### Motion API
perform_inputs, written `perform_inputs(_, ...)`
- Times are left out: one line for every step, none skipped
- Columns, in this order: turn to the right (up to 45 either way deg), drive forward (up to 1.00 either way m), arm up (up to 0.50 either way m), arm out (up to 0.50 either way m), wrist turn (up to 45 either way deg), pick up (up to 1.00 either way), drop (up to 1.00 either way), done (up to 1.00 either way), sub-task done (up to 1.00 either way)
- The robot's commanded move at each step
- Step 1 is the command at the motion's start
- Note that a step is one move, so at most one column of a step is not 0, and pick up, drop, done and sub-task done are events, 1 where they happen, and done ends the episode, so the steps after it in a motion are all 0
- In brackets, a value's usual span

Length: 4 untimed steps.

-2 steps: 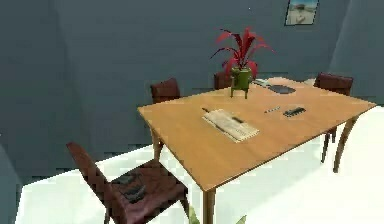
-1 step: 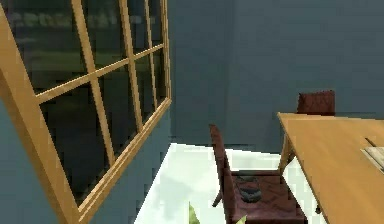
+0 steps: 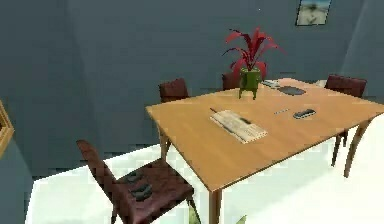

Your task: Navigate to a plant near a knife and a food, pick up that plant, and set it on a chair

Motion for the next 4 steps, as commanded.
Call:
perform_inputs(-36.0,0.00,0.00,0.00,0.0,0.00,0.00,0.00,0.00)
perform_inputs(0.0,0.45,0.00,0.00,0.0,0.00,0.00,0.00,0.00)
perform_inputs(45.0,0.00,0.00,0.00,0.0,0.00,0.00,0.00,0.00)
perform_inputs(3.0,0.00,0.00,0.00,0.0,0.00,0.00,0.00,0.00)
